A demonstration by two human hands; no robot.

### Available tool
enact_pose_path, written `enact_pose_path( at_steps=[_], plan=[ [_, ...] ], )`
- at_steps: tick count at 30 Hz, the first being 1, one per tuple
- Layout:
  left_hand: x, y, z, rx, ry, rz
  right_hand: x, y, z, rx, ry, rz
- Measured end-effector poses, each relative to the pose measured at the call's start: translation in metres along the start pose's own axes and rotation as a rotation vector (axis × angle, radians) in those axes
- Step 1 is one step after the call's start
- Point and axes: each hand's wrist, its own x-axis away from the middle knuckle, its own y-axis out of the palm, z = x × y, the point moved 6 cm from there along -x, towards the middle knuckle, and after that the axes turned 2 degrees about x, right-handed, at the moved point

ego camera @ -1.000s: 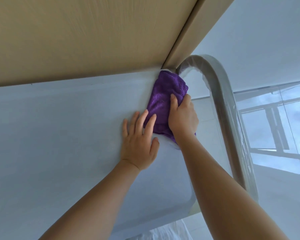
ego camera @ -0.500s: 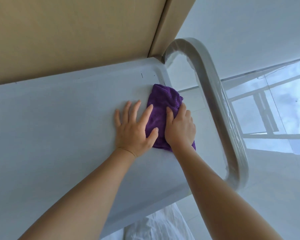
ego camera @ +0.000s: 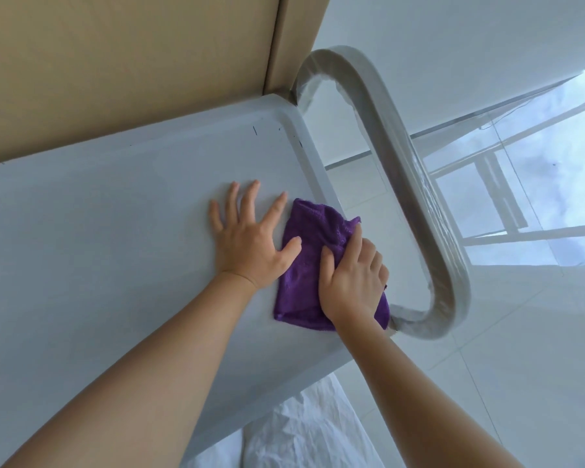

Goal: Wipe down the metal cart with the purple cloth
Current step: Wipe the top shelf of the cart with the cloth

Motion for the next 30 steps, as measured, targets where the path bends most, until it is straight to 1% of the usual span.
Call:
enact_pose_path(
  at_steps=[3, 4, 5, 7, 9, 10, 13, 16, 20, 25, 30],
  plan=[
    [0.0, 0.0, -0.001, -0.005, 0.001, -0.013, 0.016, 0.002, 0.004, 0.004, 0.006, 0.081],
    [0.0, 0.0, 0.0, -0.009, 0.016, -0.02, 0.016, 0.003, 0.005, 0.008, 0.008, 0.085],
    [0.0, 0.001, 0.002, -0.016, 0.05, -0.029, 0.015, 0.003, 0.006, 0.013, 0.01, 0.076],
    [0.002, 0.001, 0.01, -0.041, 0.18, -0.034, 0.013, 0.003, 0.006, 0.018, 0.011, 0.052],
    [0.009, 0.0, 0.019, -0.051, 0.301, -0.006, 0.012, 0.001, 0.005, 0.022, 0.007, 0.05],
    [0.013, -0.001, 0.02, -0.05, 0.327, 0.011, 0.013, 0.001, 0.005, 0.022, 0.007, 0.055],
    [0.034, -0.001, 0.019, -0.034, 0.272, 0.016, 0.012, 0.001, 0.005, 0.015, -0.004, 0.059],
    [0.078, 0.004, 0.019, -0.049, 0.18, -0.039, 0.012, 0.002, 0.006, 0.003, -0.01, 0.04],
    [0.134, 0.012, 0.019, -0.052, 0.07, -0.109, 0.012, 0.001, 0.006, -0.037, -0.025, 0.057],
    [0.134, 0.014, 0.02, -0.11, 0.008, -0.123, 0.017, 0.003, 0.011, -0.036, -0.126, 0.087],
    [0.136, 0.015, 0.018, -0.075, 0.009, -0.135, 0.034, 0.007, 0.023, -0.044, -0.143, 0.126]
  ],
)
